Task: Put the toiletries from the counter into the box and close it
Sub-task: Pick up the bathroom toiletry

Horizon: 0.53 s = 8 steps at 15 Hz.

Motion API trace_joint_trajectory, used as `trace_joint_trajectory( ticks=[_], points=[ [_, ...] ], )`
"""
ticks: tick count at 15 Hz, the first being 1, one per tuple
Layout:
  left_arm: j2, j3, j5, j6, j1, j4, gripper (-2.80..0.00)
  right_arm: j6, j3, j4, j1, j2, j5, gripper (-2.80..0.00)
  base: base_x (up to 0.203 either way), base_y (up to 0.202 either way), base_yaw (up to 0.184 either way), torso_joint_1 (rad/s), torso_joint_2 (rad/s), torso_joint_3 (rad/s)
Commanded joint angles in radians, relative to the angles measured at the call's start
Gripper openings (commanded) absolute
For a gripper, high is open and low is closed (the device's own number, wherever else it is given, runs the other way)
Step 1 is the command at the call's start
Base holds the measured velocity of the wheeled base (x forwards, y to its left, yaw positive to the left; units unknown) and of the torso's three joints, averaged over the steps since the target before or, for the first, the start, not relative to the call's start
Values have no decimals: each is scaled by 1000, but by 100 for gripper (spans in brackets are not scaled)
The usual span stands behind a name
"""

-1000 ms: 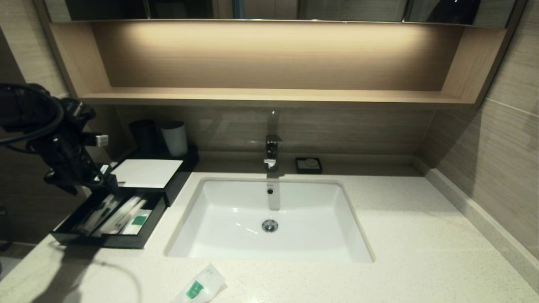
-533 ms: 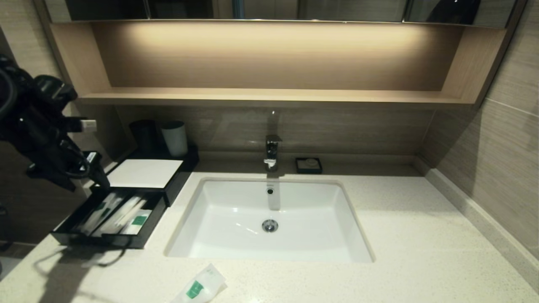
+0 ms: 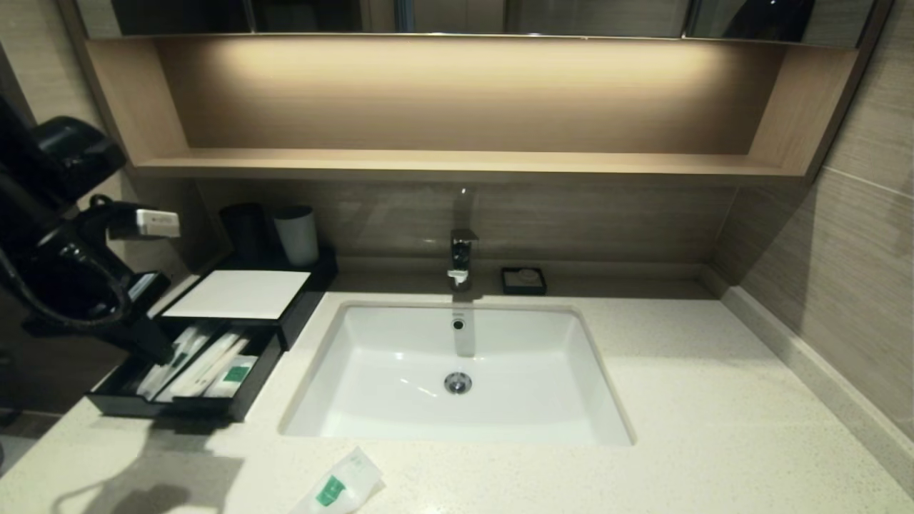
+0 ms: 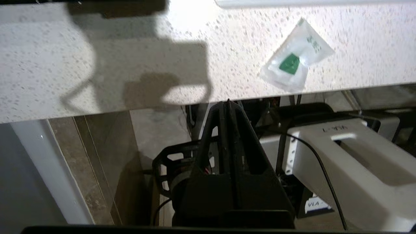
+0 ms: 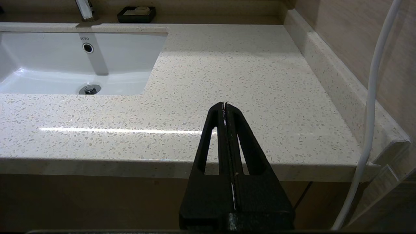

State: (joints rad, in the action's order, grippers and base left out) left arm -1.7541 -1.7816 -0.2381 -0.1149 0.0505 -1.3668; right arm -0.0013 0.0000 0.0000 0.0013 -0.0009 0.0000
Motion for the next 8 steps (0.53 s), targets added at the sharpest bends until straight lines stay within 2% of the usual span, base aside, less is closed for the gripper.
trace_joint_trajectory(
  ticks=[1,3,5,8],
  points=[
    [109,103,-2,0,-60,-7,-280,0,2,0,0,1,0,-280,0,0,0,0,0,0],
    [169,192,-3,12,-110,1,-280,0,2,0,0,1,0,-280,0,0,0,0,0,0],
    [218,289,-1,73,-178,31,-280,0,2,0,0,1,0,-280,0,0,0,0,0,0],
    [260,440,9,173,-243,143,-280,0,2,0,0,1,0,-280,0,0,0,0,0,0]
  ],
)
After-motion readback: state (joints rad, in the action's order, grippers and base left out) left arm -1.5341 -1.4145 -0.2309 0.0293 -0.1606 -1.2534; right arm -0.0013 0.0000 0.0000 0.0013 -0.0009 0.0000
